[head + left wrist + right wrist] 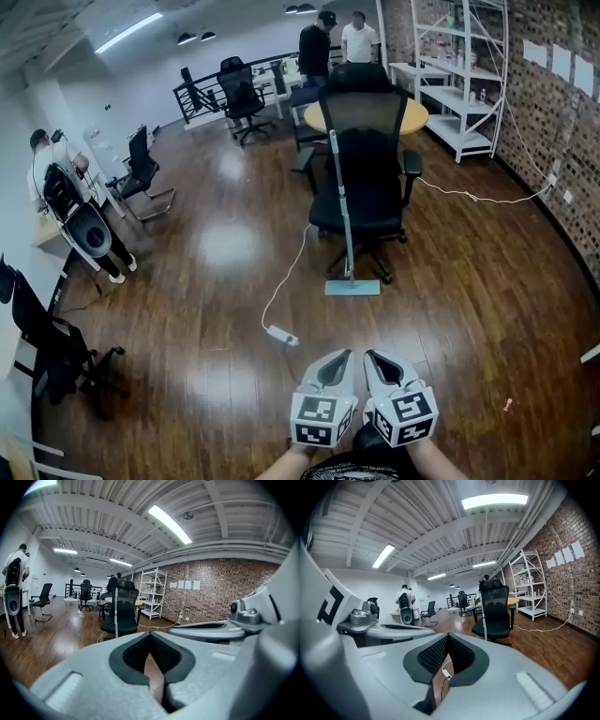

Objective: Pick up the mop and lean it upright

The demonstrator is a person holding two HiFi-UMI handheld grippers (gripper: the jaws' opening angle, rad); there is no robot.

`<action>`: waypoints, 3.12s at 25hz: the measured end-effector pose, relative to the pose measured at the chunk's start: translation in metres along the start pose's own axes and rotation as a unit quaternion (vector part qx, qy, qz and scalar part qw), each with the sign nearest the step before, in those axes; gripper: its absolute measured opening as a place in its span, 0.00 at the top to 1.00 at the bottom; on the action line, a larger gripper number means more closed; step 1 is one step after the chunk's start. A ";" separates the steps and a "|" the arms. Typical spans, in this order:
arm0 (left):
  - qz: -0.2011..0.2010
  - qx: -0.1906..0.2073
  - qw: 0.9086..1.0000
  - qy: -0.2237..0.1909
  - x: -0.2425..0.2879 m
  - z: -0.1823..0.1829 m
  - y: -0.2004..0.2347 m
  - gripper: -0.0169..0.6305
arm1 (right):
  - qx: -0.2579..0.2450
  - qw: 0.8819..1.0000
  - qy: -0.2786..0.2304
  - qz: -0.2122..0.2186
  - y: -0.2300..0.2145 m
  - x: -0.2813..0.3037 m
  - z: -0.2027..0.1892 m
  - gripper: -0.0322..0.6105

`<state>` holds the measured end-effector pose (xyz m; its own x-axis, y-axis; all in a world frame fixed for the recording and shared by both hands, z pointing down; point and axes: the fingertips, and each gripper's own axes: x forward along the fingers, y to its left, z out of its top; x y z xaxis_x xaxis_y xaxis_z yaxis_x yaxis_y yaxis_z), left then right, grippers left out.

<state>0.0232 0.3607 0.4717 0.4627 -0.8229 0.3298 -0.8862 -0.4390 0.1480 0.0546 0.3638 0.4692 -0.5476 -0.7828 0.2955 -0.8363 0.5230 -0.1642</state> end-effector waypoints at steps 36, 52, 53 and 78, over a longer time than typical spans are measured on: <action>0.006 -0.009 1.000 -0.003 0.304 0.131 0.176 0.97 | -0.011 1.000 0.003 0.025 -0.177 0.306 0.126 0.93; -0.003 -0.017 1.000 -0.012 0.379 0.173 0.273 0.97 | -0.025 1.000 0.011 0.008 -0.212 0.443 0.163 0.91; -0.001 -0.017 1.000 -0.011 0.387 0.175 0.278 0.97 | -0.024 1.000 0.010 0.008 -0.219 0.451 0.165 0.91; 0.076 -0.031 0.997 0.009 0.571 0.233 0.367 0.97 | -0.052 0.993 0.081 0.075 -0.353 0.649 0.182 0.68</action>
<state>-0.0324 -0.3543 0.4976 0.3233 -0.8709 0.3701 -0.9459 -0.2862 0.1527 -0.0105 -0.3898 0.5478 -0.6468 -0.6342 0.4236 -0.7345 0.6676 -0.1221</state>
